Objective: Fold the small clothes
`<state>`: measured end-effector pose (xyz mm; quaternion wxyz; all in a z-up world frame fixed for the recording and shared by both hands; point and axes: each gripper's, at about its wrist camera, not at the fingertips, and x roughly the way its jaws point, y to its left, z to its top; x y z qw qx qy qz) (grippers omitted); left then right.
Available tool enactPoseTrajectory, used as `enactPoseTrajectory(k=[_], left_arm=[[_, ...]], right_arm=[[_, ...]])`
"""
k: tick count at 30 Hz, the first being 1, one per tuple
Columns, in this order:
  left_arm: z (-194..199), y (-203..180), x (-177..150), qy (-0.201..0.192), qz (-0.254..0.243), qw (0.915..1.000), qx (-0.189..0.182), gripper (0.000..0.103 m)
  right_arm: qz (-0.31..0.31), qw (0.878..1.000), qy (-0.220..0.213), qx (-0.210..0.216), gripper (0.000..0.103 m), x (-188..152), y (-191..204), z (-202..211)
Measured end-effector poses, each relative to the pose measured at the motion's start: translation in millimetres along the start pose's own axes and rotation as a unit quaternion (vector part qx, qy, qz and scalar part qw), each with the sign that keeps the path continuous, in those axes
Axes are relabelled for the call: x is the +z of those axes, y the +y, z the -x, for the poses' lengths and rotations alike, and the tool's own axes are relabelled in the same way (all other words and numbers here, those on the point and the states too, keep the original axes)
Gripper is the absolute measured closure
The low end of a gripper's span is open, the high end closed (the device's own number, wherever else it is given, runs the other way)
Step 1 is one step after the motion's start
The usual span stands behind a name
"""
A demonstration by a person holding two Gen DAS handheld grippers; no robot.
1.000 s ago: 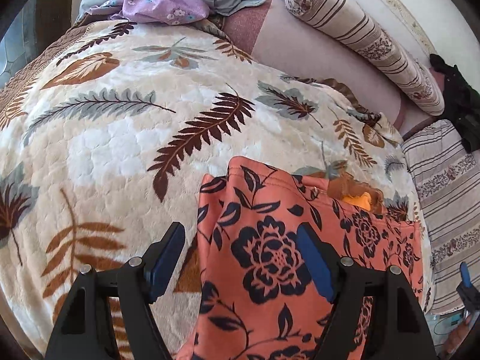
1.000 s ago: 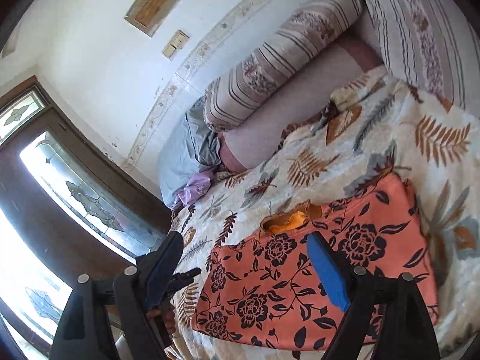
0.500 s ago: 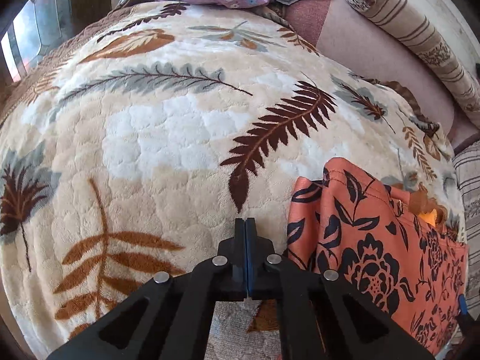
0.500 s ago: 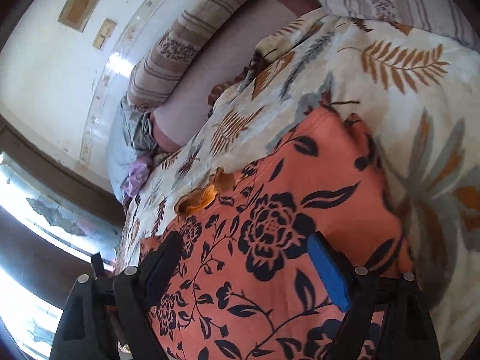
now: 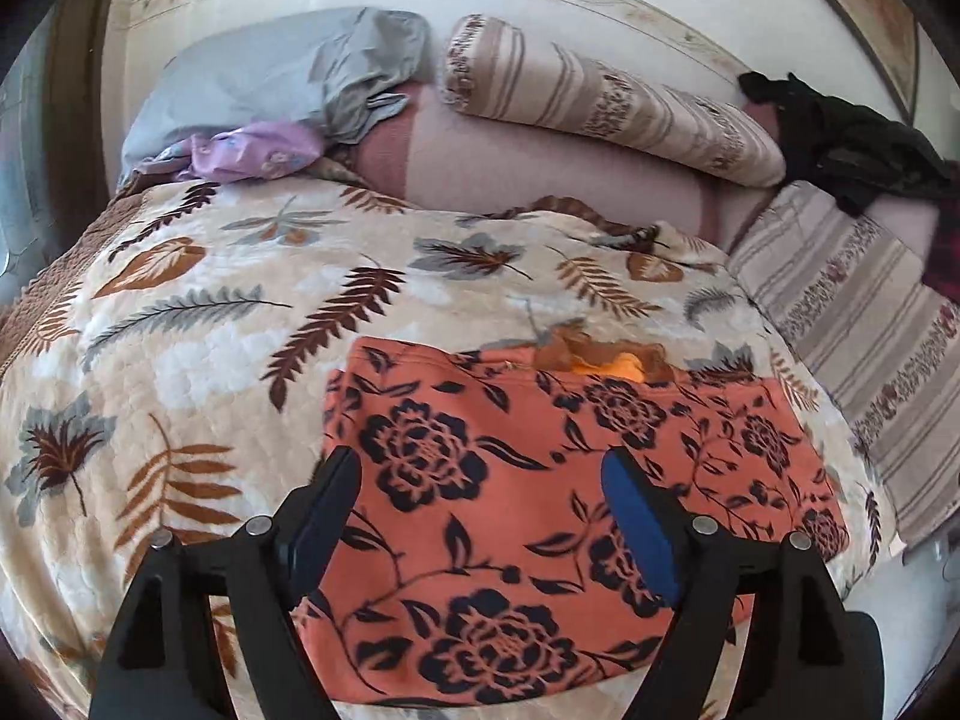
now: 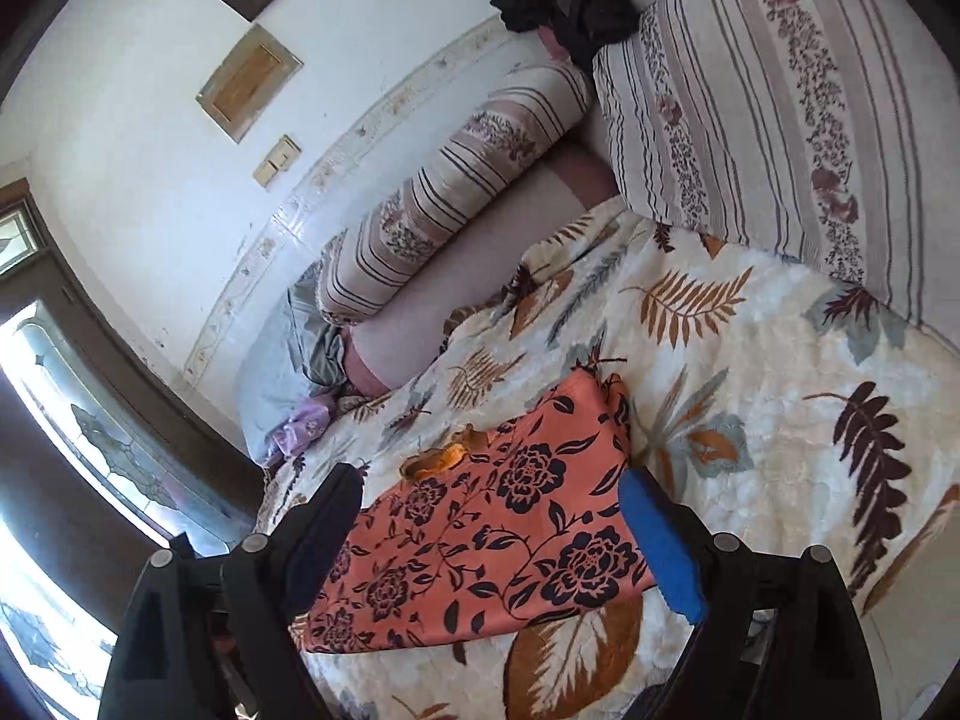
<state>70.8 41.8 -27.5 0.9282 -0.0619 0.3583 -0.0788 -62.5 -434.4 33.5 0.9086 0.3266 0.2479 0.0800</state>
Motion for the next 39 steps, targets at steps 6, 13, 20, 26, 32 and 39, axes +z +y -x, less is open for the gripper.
enactPoseTrajectory(k=[6, 13, 20, 26, 32, 39], left_arm=[[-68.4, -9.3, -63.6, 0.104, -0.053, 0.9912, 0.063, 0.017], [-20.0, -37.9, -48.3, -0.015, -0.092, 0.9920, 0.085, 0.016], [-61.5, -4.0, -62.6, 0.093, -0.023, 0.9900, 0.103, 0.014], [-35.5, -6.0, -46.2, 0.029, -0.009, 0.9927, 0.117, 0.014], [-35.0, 7.4, -40.7, 0.028, 0.040, 0.9935, 0.103, 0.014], [-8.6, 1.8, -42.6, -0.011, 0.038, 0.9970, 0.067, 0.013]], right_arm=[[0.025, 1.000, -0.015, -0.007, 0.014, -25.2, 16.0, 68.9], [0.019, 0.999, -0.048, -0.011, 0.014, -28.9, 8.1, 117.6], [-0.002, 0.999, -0.045, 0.022, 0.014, -20.2, 15.1, 116.7], [0.005, 0.999, -0.034, 0.025, 0.014, -27.9, 29.3, 113.9], [-0.036, 0.997, -0.003, 0.064, 0.010, -38.0, 41.3, 81.5], [-0.196, 0.959, 0.145, 0.146, 0.010, -106.0, 22.5, -46.8]])
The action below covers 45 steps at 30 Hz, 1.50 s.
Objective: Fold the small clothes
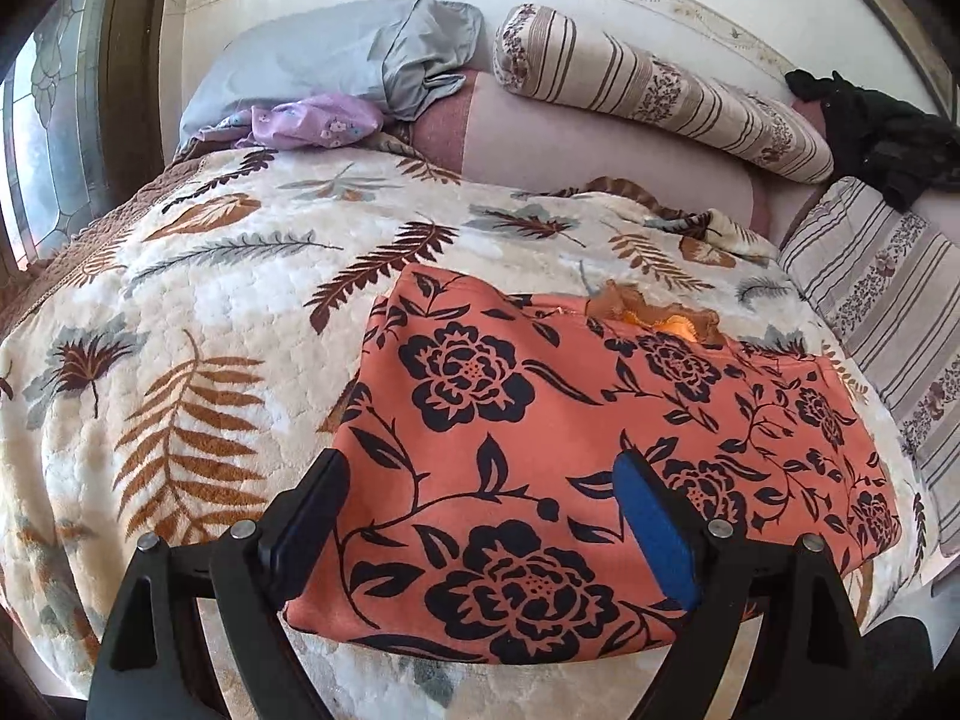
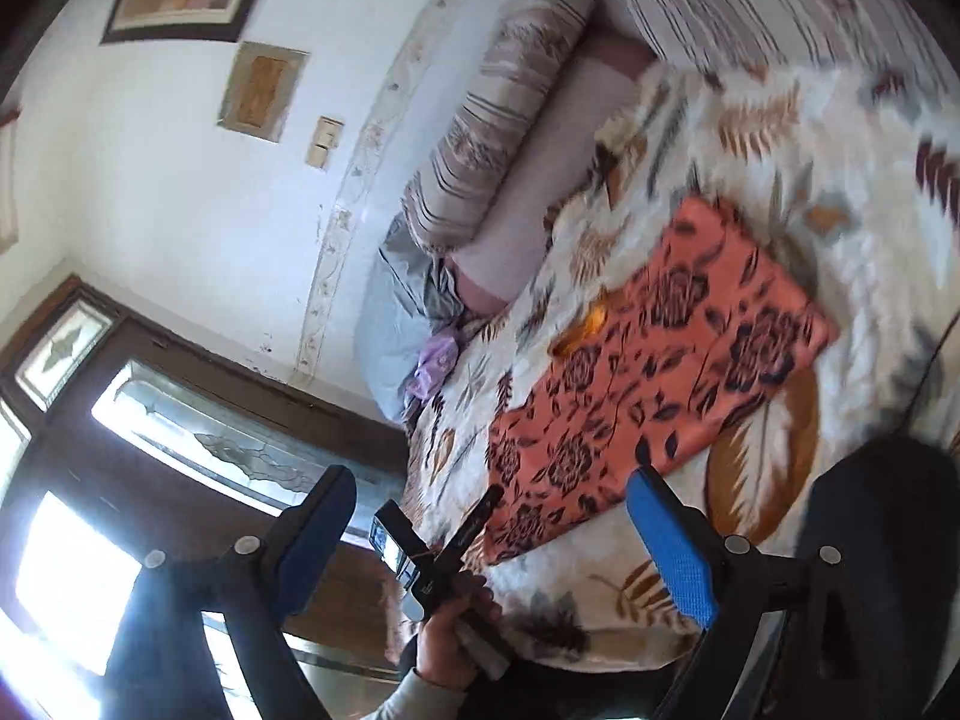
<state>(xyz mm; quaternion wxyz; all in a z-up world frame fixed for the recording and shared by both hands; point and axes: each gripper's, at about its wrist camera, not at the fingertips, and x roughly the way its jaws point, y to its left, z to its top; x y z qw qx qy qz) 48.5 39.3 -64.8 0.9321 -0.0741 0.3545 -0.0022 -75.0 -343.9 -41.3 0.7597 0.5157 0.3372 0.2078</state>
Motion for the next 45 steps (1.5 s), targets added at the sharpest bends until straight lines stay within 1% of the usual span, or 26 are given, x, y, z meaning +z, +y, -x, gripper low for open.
enactPoseTrajectory(k=[2, 4, 5, 7, 10, 12, 15, 18, 21, 23, 26, 27, 28, 30, 34, 35, 36, 37, 38, 39, 40, 41, 43, 44, 45], left_arm=[[-1.0, -5.9, -1.8, 0.007, -0.006, 0.9998, -0.015, 0.013], [-4.9, -16.0, -4.5, 0.015, -0.023, 0.9993, -0.026, 0.013], [-6.2, -22.1, -6.1, 0.018, -0.032, 0.9988, -0.032, 0.013], [-10.9, -34.0, -9.0, 0.029, -0.050, 0.9973, -0.045, 0.013], [-17.8, -55.4, -6.7, 0.047, -0.072, 0.9946, -0.058, 0.013], [-20.1, -69.8, -3.3, 0.050, -0.084, 0.9933, -0.062, 0.013], [-25.8, -90.5, 1.2, 0.060, -0.111, 0.9906, -0.053, 0.013], [-30.0, -101.1, 4.0, 0.065, -0.111, 0.9906, -0.045, 0.013], [-37.5, -106.9, 5.2, 0.078, -0.105, 0.9905, -0.042, 0.013], [-41.9, -110.3, 5.5, 0.083, -0.108, 0.9900, -0.036, 0.013], [-48.3, -112.7, 5.8, 0.092, -0.106, 0.9896, -0.030, 0.013], [-50.4, -113.4, 6.0, 0.095, -0.105, 0.9894, -0.031, 0.013], [-52.2, -114.2, 6.0, 0.096, -0.105, 0.9894, -0.030, 0.013], [-55.9, -116.7, 6.0, 0.099, -0.107, 0.9890, -0.026, 0.013], [-68.1, -121.9, 0.3, 0.098, -0.114, 0.9883, -0.022, 0.013], [-78.8, -124.2, -5.6, 0.112, -0.123, 0.9860, -0.017, 0.013], [-89.9, -126.2, -12.5, 0.129, -0.133, 0.9826, -0.010, 0.011], [-89.9, -127.9, -14.8, 0.108, -0.144, 0.9837, -0.006, 0.010], [-90.1, -129.8, -13.9, 0.107, -0.150, 0.9829, -0.002, 0.009], [-90.1, -129.7, -10.0, 0.117, -0.144, 0.9826, -0.001, 0.010], [-86.2, -128.4, -4.4, 0.119, -0.131, 0.9841, -0.006, 0.010], [-77.7, -127.2, 1.2, 0.105, -0.120, 0.9872, -0.014, 0.010], [-59.4, -127.1, 7.0, 0.059, -0.116, 0.9912, -0.025, 0.010], [-58.6, -128.9, 5.8, 0.054, -0.122, 0.9906, -0.028, 0.010], [-68.9, -132.0, 0.2, 0.078, -0.133, 0.9875, -0.029, 0.010]], right_arm=[[-0.060, 0.998, 0.020, -0.012, 0.010, -6.1, -37.2, -30.1], [-0.115, 0.993, 0.016, -0.025, 0.010, -8.9, -71.9, -45.7], [-0.131, 0.991, 0.008, -0.030, 0.010, -7.7, -84.5, -48.6], [-0.139, 0.990, -0.008, -0.039, 0.010, 1.0, -100.2, -49.6], [-0.148, 0.987, -0.037, -0.052, 0.010, 25.5, -115.7, -50.4], [-0.152, 0.985, -0.046, -0.068, 0.011, 43.9, -126.0, -55.4], [-0.156, 0.983, -0.054, -0.079, 0.011, 64.3, -137.0, -59.7], [-0.141, 0.983, -0.066, -0.095, 0.014, 76.1, -138.3, -59.0], [-0.134, 0.983, -0.066, -0.108, 0.024, 83.8, -139.6, -60.3], [-0.123, 0.983, -0.066, -0.115, 0.028, 87.4, -137.9, -63.3], [-0.106, 0.984, -0.063, -0.130, 0.040, 91.6, -134.9, -66.6], [-0.102, 0.984, -0.061, -0.136, 0.045, 93.2, -134.2, -68.9], [-0.100, 0.983, -0.057, -0.143, 0.048, 94.6, -134.6, -71.1], [-0.099, 0.982, -0.056, -0.150, 0.048, 96.3, -136.6, -72.5], [-0.110, 0.981, -0.058, -0.150, 0.047, 97.9, -140.5, -75.0], [-0.111, 0.981, -0.057, -0.151, 0.047, 99.0, -140.7, -75.7], [-0.110, 0.980, -0.056, -0.154, 0.047, 100.8, -139.9, -76.7], [-0.103, 0.981, -0.053, -0.157, 0.048, 102.7, -138.1, -78.0], [-0.093, 0.981, -0.048, -0.165, 0.051, 105.2, -135.9, -79.7], [-0.084, 0.979, -0.045, -0.181, 0.073, 107.1, -133.8, -80.4], [-0.078, 0.977, -0.041, -0.194, 0.087, 108.7, -132.7, -80.8], [-0.072, 0.976, -0.040, -0.200, 0.087, 109.8, -130.7, -80.8], [-0.039, 0.974, -0.038, -0.222, 0.088, 110.0, -118.9, -82.8], [-0.023, 0.972, -0.038, -0.231, 0.089, 109.4, -112.4, -84.5], [-0.010, 0.970, -0.038, -0.238, 0.090, 109.2, -106.0, -86.2]])
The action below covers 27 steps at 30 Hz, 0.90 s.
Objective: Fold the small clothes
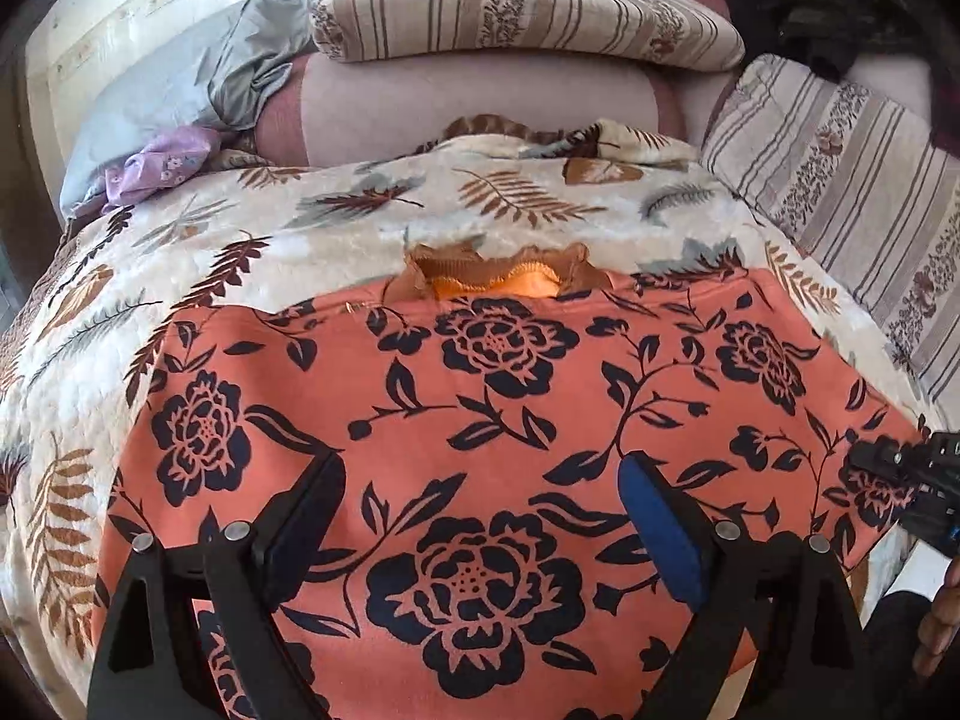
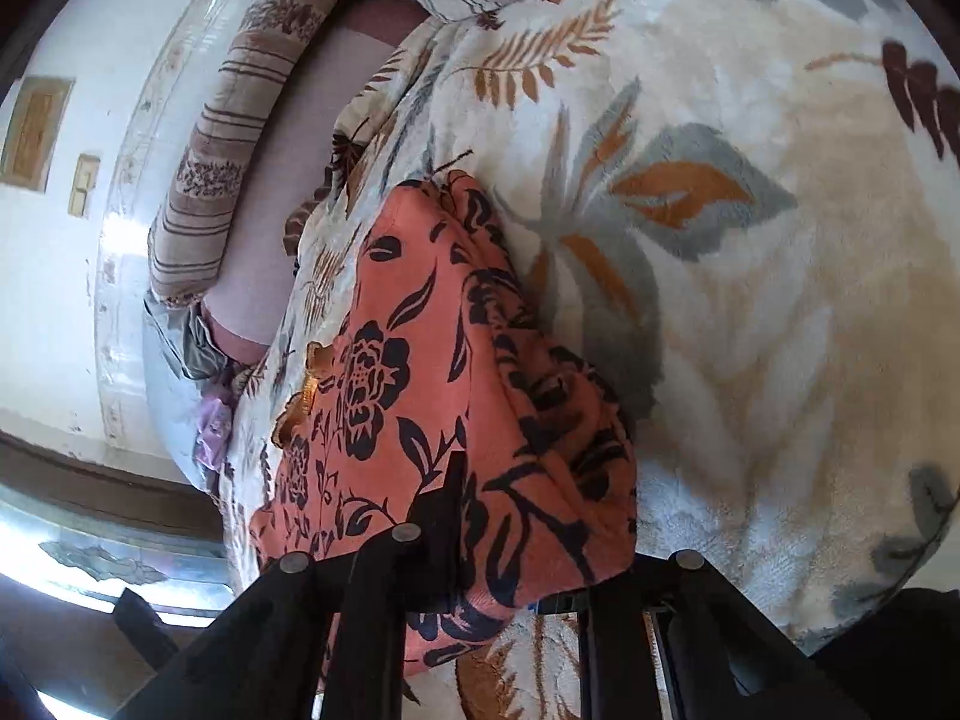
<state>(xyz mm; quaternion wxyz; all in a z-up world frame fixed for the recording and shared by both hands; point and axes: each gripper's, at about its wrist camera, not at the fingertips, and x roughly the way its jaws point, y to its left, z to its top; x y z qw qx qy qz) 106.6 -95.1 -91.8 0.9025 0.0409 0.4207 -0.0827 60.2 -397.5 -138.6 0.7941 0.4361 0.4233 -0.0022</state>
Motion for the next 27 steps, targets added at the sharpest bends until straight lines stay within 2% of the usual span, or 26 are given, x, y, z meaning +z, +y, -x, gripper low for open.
enactPoseTrajectory(k=[1, 2, 3, 4, 5, 6, 7, 9, 12, 14, 16, 18, 19, 20, 22, 24, 27], left_arm=[[-24.2, -4.0, -5.8, 0.061, -0.012, 0.9979, -0.015, 0.010], [-32.3, -4.7, -10.0, 0.057, -0.020, 0.9981, -0.016, 0.007], [-27.9, -2.5, -7.5, 0.041, -0.022, 0.9987, -0.023, 0.008], [-24.5, 4.1, -2.6, 0.054, -0.003, 0.9975, -0.044, 0.009], [-16.7, 17.1, 1.9, 0.053, 0.036, 0.9947, -0.081, 0.009], [-7.4, 34.2, 5.8, 0.038, 0.081, 0.9887, -0.121, 0.009], [0.9, 51.9, 8.9, 0.025, 0.120, 0.9820, -0.144, 0.009], [19.6, 89.8, 10.9, 0.000, 0.179, 0.9707, -0.160, 0.009], [45.1, 155.8, -2.1, -0.038, 0.266, 0.9477, -0.172, 0.009], [57.2, 201.2, -21.0, -0.056, 0.332, 0.9271, -0.164, 0.009], [63.4, 240.4, -42.0, -0.066, 0.396, 0.9042, -0.147, 0.009], [62.7, 267.6, -60.5, -0.062, 0.442, 0.8851, -0.131, 0.009], [59.7, 274.9, -66.7, -0.055, 0.453, 0.8804, -0.130, 0.009], [55.7, 276.1, -70.2, -0.048, 0.456, 0.8784, -0.134, 0.010], [56.1, 275.0, -72.0, -0.049, 0.444, 0.8819, -0.151, 0.010], [63.2, 270.5, -64.1, -0.065, 0.422, 0.8894, -0.162, 0.010], [67.5, 258.5, -40.2, -0.073, 0.387, 0.8947, -0.210, 0.009]], right_arm=[[0.013, 1.000, -0.004, -0.007, 0.090, 0.3, 7.4, 1.4], [0.029, 0.999, -0.009, -0.012, 0.091, 0.6, 17.1, 4.0], [0.048, 0.999, -0.015, -0.013, 0.091, 0.5, 30.0, 7.4], [0.072, 0.997, -0.023, -0.013, 0.091, -0.2, 46.2, 12.7], [0.101, 0.994, -0.035, -0.009, 0.091, -2.1, 66.3, 19.2], [0.131, 0.990, -0.048, -0.005, 0.092, -5.5, 88.5, 25.7], [0.157, 0.986, -0.056, 0.004, 0.092, -10.4, 111.5, 30.2], [0.214, 0.974, -0.070, 0.027, 0.092, -27.2, 159.0, 36.4], [0.304, 0.948, -0.066, 0.066, 0.092, -73.6, 224.9, 30.2], [0.358, 0.930, -0.038, 0.077, 0.092, -114.5, 254.2, 7.8], [0.395, 0.916, 0.007, 0.068, 0.092, -153.4, 268.1, -32.7], [0.406, 0.908, 0.098, 0.038, 0.092, -186.4, 263.9, -94.4], [0.403, 0.903, 0.148, 0.019, 0.092, -201.4, 254.3, -127.4], [0.399, 0.899, 0.178, 0.008, 0.092, -212.4, 244.0, -149.1], [0.414, 0.899, 0.143, 0.015, 0.092, -217.0, 244.7, -138.1], [0.405, 0.903, 0.140, 0.033, 0.092, -208.9, 249.0, -123.9], [0.405, 0.904, 0.124, 0.052, 0.092, -202.1, 253.5, -106.4]])
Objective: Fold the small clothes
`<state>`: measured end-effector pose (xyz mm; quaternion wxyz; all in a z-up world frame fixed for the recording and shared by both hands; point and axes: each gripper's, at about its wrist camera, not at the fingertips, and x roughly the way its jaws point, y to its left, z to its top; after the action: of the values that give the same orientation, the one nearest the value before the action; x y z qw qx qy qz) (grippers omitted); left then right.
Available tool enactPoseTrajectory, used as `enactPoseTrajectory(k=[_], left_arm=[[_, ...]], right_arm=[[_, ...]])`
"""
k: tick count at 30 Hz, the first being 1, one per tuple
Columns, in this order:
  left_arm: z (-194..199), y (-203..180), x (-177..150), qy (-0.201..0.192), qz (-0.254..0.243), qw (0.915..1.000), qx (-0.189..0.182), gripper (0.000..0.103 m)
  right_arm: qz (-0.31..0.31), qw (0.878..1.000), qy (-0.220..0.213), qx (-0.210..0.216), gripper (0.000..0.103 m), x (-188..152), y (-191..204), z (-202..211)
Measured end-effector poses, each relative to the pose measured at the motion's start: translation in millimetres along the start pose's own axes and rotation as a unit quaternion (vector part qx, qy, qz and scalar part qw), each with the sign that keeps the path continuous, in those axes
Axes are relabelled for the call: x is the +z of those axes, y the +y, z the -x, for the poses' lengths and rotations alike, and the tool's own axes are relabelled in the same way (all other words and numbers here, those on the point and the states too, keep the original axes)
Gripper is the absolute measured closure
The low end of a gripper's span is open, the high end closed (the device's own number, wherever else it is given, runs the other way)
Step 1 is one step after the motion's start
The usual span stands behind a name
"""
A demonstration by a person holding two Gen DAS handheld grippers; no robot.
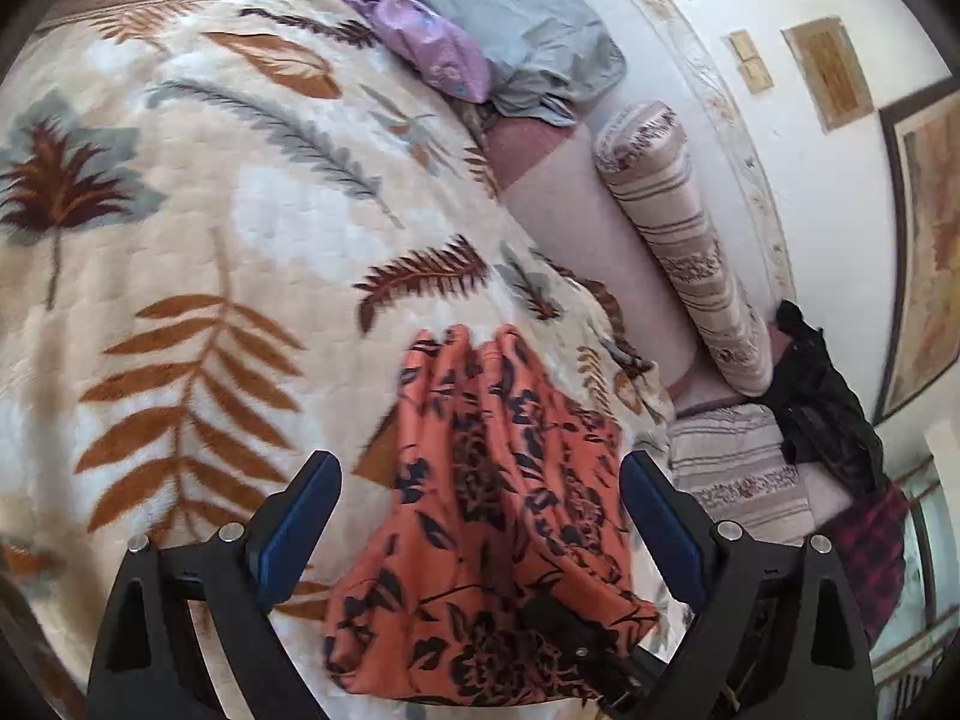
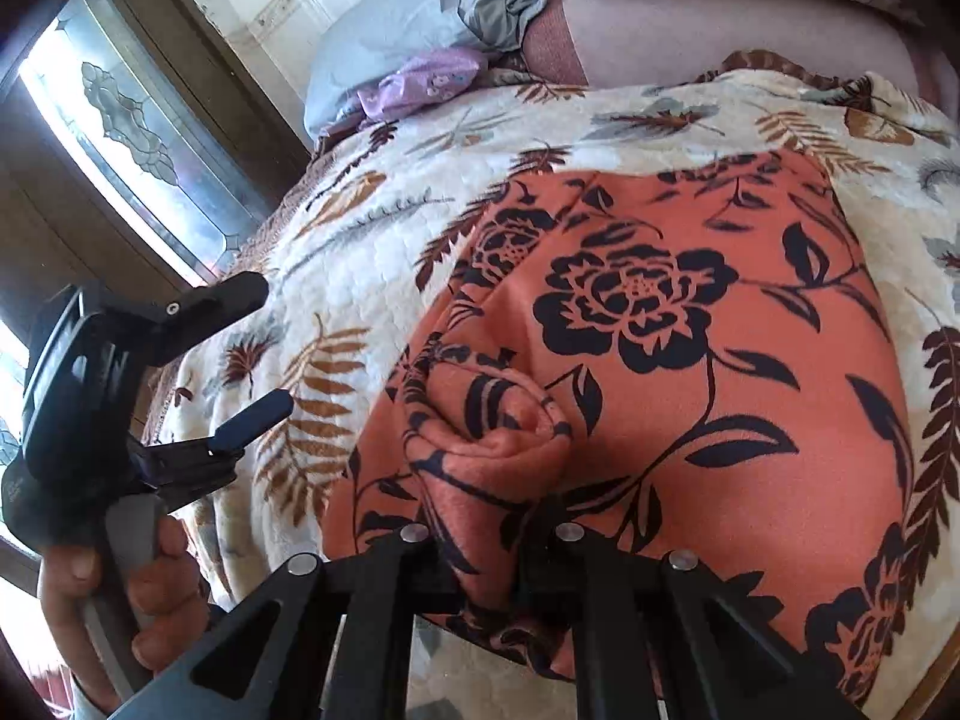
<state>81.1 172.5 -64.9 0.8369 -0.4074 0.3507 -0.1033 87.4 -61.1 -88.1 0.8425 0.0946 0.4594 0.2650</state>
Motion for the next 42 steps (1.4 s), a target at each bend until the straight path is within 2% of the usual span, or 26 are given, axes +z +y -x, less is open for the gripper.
enactPoseTrajectory(k=[2, 5, 8, 10, 11, 12, 13, 14, 17, 19, 21, 23, 24, 25, 26, 28, 29, 30, 31, 32, 34, 36, 38, 40, 41, 42], left_arm=[[-10.1, -17.2, 1.5, 0.027, -0.027, 0.9992, -0.009, 0.009], [-52.1, -40.9, 7.2, 0.094, -0.078, 0.9925, 0.010, 0.009], [-92.1, -38.8, 14.4, 0.145, -0.062, 0.9871, 0.029, 0.009], [-108.8, -36.4, 15.1, 0.163, -0.059, 0.9841, 0.039, 0.010], [-115.0, -37.0, 14.8, 0.173, -0.065, 0.9825, 0.027, 0.025], [-119.7, -36.1, 14.6, 0.185, -0.066, 0.9804, 0.019, 0.061], [-123.7, -35.1, 15.4, 0.195, -0.064, 0.9784, 0.023, 0.077], [-122.2, -36.0, 17.6, 0.192, -0.069, 0.9786, 0.028, 0.084], [-96.8, -53.1, 26.2, 0.153, -0.113, 0.9818, -0.004, 0.085], [-81.2, -59.9, 33.9, 0.133, -0.145, 0.9804, -0.016, 0.084], [-88.9, -43.1, 41.3, 0.150, -0.137, 0.9792, -0.001, 0.081], [-109.2, -14.2, 42.8, 0.175, -0.127, 0.9753, 0.047, 0.079], [-118.2, 1.8, 40.7, 0.192, -0.116, 0.9722, 0.068, 0.069], [-120.0, 12.6, 39.5, 0.196, -0.106, 0.9732, 0.055, 0.069], [-115.7, 17.8, 40.7, 0.191, -0.096, 0.9764, 0.035, 0.068], [-109.0, 18.1, 45.0, 0.188, -0.077, 0.9788, 0.029, 0.063], [-104.7, 14.8, 47.3, 0.178, -0.082, 0.9799, 0.036, 0.051], [-98.5, 11.6, 49.2, 0.161, -0.094, 0.9809, 0.055, 0.038], [-90.6, 9.1, 50.0, 0.141, -0.106, 0.9810, 0.080, 0.037], [-82.1, 8.2, 51.8, 0.131, -0.112, 0.9810, 0.089, 0.037], [-61.2, 3.7, 46.7, 0.120, -0.117, 0.9823, 0.084, 0.037], [-34.5, -6.7, 36.5, 0.106, -0.143, 0.9817, 0.069, 0.038], [-12.9, -19.6, 20.5, 0.095, -0.168, 0.9795, 0.058, 0.038], [-5.5, -28.6, -3.2, 0.106, -0.188, 0.9750, 0.051, 0.038], [-8.0, -29.0, -16.4, 0.115, -0.194, 0.9726, 0.059, 0.038], [-13.0, -24.2, -28.3, 0.126, -0.198, 0.9686, 0.082, 0.039]], right_arm=[[0.005, 1.000, -0.014, -0.002, 0.092, 2.5, 6.6, 4.5], [0.009, 0.999, -0.033, -0.002, 0.092, -0.7, 13.1, 14.5], [0.021, 0.999, -0.039, -0.005, 0.092, -1.2, 18.7, 15.9], [0.025, 0.999, -0.042, -0.003, 0.092, -3.9, 21.5, 15.8], [0.027, 0.999, -0.042, -0.003, 0.092, -4.9, 23.0, 14.8], [0.029, 0.999, -0.043, -0.003, 0.092, -6.7, 24.6, 16.0], [0.032, 0.999, -0.043, -0.004, 0.092, -7.4, 26.0, 17.0], [0.038, 0.998, -0.045, -0.006, 0.092, -7.0, 27.8, 17.2], [0.048, 0.997, -0.058, 0.003, 0.092, -3.2, 36.8, 25.3], [0.061, 0.996, -0.066, 0.008, 0.092, -0.7, 48.6, 27.7], [0.076, 0.996, -0.055, -0.003, 0.088, -2.5, 60.1, 13.3], [0.087, 0.996, -0.019, -0.011, 0.081, -10.8, 65.3, -13.8], [0.082, 0.997, 0.009, -0.003, 0.077, -16.2, 63.8, -27.8], [0.074, 0.997, 0.029, 0.002, 0.076, -22.2, 60.9, -37.9], [0.070, 0.997, 0.026, 0.004, 0.076, -26.5, 58.2, -39.4], [0.062, 0.998, 0.007, 0.018, 0.071, -30.1, 54.9, -31.5], [0.056, 0.998, 0.008, 0.028, 0.063, -30.9, 54.0, -28.9], [0.052, 0.998, 0.010, 0.042, 0.045, -31.5, 54.3, -26.0], [0.053, 0.997, 0.009, 0.055, 0.032, -33.3, 56.3, -20.5], [0.059, 0.996, 0.005, 0.059, 0.030, -36.2, 59.5, -14.1], [0.066, 0.996, -0.005, 0.068, 0.030, -46.1, 63.2, 3.0], [0.043, 0.995, -0.019, 0.085, 0.029, -55.8, 51.7, 23.1], [0.011, 0.996, -0.030, 0.084, 0.029, -64.0, 33.3, 42.8], [-0.031, 0.995, -0.045, 0.081, 0.029, -66.0, 12.4, 62.8], [-0.053, 0.994, -0.053, 0.080, 0.029, -66.5, 0.6, 71.7], [-0.073, 0.992, -0.061, 0.078, 0.029, -65.6, -12.3, 81.2]])
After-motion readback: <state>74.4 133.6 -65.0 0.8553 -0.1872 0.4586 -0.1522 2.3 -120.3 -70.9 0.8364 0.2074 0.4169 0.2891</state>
